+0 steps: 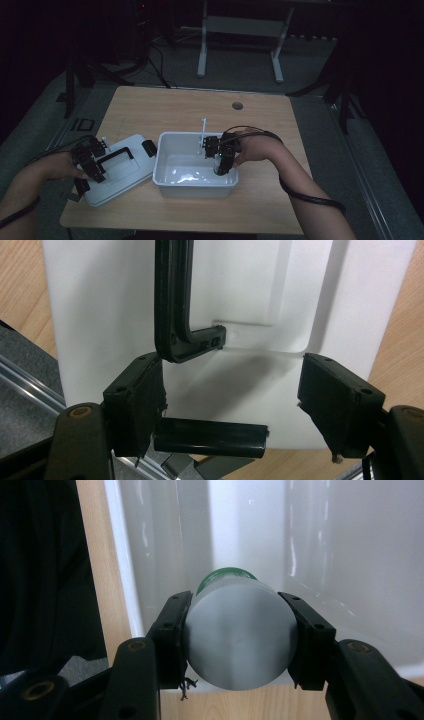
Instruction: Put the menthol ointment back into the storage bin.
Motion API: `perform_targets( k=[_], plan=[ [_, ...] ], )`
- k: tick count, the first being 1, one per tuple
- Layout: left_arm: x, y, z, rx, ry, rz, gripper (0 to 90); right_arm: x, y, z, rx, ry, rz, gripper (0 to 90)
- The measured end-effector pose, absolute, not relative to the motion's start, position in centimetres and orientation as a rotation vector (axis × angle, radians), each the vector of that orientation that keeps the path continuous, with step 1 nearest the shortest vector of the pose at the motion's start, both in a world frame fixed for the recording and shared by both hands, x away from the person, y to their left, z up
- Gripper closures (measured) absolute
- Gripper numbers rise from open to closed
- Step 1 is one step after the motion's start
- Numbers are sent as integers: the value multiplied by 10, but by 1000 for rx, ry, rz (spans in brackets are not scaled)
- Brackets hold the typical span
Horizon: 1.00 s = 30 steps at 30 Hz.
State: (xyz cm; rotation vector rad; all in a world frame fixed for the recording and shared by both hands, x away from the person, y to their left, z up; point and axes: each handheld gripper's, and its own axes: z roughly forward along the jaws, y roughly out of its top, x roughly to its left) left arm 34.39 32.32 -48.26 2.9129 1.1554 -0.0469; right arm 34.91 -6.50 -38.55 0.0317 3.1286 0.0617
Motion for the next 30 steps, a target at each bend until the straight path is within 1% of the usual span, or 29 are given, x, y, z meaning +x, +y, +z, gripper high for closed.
perform_targets(
  k=[11, 30],
  plan=[
    [344, 325, -487, 2926, 1162, -58, 264, 353, -59, -411, 52, 3130, 70, 501],
    [345, 323, -492, 2917, 1153, -62, 264, 355, -34, -453, 42, 3149, -25, 501]
  ],
)
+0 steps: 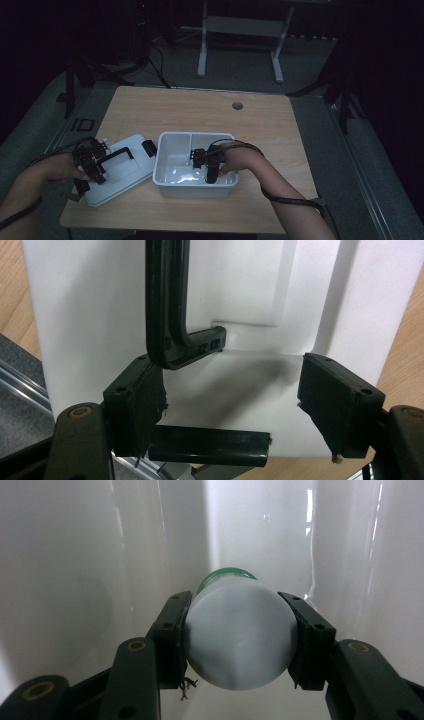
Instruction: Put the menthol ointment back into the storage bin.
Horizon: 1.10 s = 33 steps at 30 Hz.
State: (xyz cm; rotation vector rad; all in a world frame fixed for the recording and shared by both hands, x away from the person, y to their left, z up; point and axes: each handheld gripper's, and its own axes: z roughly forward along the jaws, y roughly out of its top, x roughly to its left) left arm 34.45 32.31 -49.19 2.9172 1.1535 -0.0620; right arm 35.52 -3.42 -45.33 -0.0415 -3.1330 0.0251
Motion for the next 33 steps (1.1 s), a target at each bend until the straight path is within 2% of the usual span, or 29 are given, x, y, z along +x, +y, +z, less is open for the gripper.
perform_targets(
  k=[29, 33],
  plan=[
    [343, 324, -497, 2920, 1138, -61, 264, 361, -27, -492, -69, -3101, 149, 499],
    [343, 324, -497, 2920, 1136, -57, 264, 361, -26, -490, -108, -3091, 152, 460]
  ],
)
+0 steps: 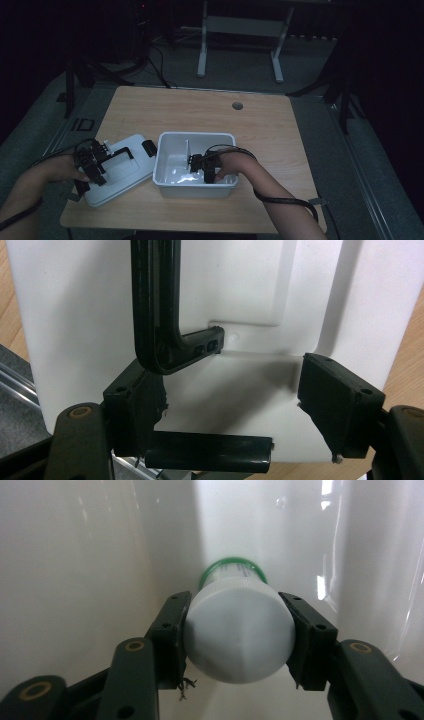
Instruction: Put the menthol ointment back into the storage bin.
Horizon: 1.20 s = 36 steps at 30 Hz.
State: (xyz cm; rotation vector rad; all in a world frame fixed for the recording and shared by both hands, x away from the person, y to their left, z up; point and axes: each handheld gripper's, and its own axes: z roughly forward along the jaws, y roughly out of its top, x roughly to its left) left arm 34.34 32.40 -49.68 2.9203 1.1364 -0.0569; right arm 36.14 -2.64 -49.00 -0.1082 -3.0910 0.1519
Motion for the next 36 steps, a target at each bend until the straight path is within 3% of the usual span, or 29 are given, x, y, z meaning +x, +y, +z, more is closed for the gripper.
perform_targets(
  k=[20, 36],
  plan=[
    [343, 325, -490, 2922, 1146, -41, 264, 359, -41, -427, -92, -3146, 51, 454],
    [341, 329, -487, 2921, 1155, -33, 263, 355, -76, -390, -113, -3191, 13, 479]
  ],
)
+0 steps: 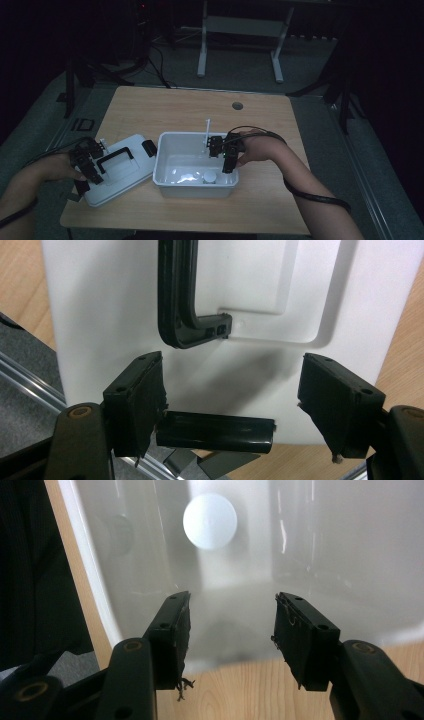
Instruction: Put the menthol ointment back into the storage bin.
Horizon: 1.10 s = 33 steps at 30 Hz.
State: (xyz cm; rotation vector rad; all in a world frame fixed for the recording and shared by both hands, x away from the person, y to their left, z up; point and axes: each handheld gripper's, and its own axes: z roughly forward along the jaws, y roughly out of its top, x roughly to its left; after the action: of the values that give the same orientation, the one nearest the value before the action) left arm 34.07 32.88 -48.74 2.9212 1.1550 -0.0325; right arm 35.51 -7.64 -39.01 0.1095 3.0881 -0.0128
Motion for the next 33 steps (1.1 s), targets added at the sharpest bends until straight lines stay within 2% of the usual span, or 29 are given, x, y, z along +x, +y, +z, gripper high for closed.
perform_targets(
  k=[8, 14, 16, 19, 26, 31, 33],
  plan=[
    [340, 329, -486, 2912, 1154, -34, 263, 357, -112, -381, 172, 3086, 12, 389],
    [340, 328, -484, 2924, 1133, -5, 264, 361, -144, -389, 264, 3104, 57, 167],
    [340, 329, -483, 2927, 1126, 20, 264, 361, -148, -392, 279, 3105, 71, 175],
    [342, 328, -481, 2938, 1081, 49, 313, 362, -165, -411, 312, 3140, 54, 147],
    [353, 325, -480, 2930, 1070, 94, 319, 361, -183, -432, 341, 3149, 22, 151],
    [357, 320, -491, 2966, 1051, 58, 422, 364, -190, -436, 390, 3162, 40, 152],
    [358, 318, -494, 2977, 1051, 38, 499, 366, -193, -437, 402, 3153, 27, 152]
  ],
)
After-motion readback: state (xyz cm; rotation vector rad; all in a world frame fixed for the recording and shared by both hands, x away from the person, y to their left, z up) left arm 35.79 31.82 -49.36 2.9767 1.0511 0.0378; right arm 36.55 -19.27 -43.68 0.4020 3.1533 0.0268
